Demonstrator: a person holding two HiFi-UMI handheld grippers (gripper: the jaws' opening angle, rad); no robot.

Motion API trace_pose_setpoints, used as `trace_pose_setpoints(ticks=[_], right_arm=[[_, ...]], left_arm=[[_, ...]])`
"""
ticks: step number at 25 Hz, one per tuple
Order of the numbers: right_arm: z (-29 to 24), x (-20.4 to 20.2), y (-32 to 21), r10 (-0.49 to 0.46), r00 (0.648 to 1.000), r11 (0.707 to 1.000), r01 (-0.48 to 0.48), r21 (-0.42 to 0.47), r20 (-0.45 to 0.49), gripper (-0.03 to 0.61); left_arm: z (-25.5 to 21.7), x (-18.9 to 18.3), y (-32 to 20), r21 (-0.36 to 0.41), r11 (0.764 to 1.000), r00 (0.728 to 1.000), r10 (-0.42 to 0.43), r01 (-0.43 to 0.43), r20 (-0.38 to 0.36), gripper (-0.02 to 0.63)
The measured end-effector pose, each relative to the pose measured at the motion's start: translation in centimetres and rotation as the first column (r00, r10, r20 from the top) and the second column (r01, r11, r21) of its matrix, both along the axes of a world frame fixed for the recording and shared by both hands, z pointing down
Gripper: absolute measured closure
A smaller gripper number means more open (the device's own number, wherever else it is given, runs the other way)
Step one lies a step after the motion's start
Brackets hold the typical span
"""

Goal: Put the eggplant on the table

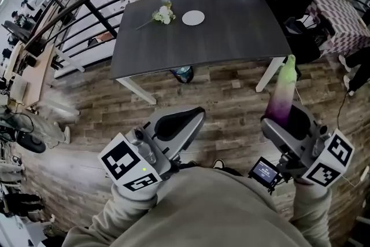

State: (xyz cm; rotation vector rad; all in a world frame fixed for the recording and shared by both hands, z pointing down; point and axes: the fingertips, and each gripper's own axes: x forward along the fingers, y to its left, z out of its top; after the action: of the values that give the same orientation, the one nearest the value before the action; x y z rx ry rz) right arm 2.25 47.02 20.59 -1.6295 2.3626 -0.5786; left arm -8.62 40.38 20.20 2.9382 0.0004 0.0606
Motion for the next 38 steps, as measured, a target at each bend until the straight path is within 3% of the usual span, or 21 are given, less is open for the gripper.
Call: trace_pose_setpoints(ticks=[10,20,30,38], right_arm=[[1.6,2.1,0.3,0.027,1.0,0.999,-0.026,-0.029,0.016,0.347],[0.7,2.8,-2.4,0.057,0.998,0.998,-0.057,-0.023,-0.03,0.347],[0.9,3.1,-8.9,0.057,0.998,0.998,-0.058,-0.033,-0.036,0.347],[0.8,2.7,-16.4,0.047,0.998,0.997,-0.05,-0.053,-0.046,0.347]], left_arm=[[0.7,2.0,-0.2,-0.014,0.999,0.999,0.035,-0.035,0.017,0.609],[-0.5,3.4,-4.0,0.008,0.997,0.997,0.072,-0.072,-0.03,0.609],[0.1,4.4,-9.1,-0.009,0.99,0.99,0.14,-0.14,-0.023,0.609],[0.8,4.2,-16.6,-0.044,0.992,0.993,0.118,-0.119,-0.03,0.609]])
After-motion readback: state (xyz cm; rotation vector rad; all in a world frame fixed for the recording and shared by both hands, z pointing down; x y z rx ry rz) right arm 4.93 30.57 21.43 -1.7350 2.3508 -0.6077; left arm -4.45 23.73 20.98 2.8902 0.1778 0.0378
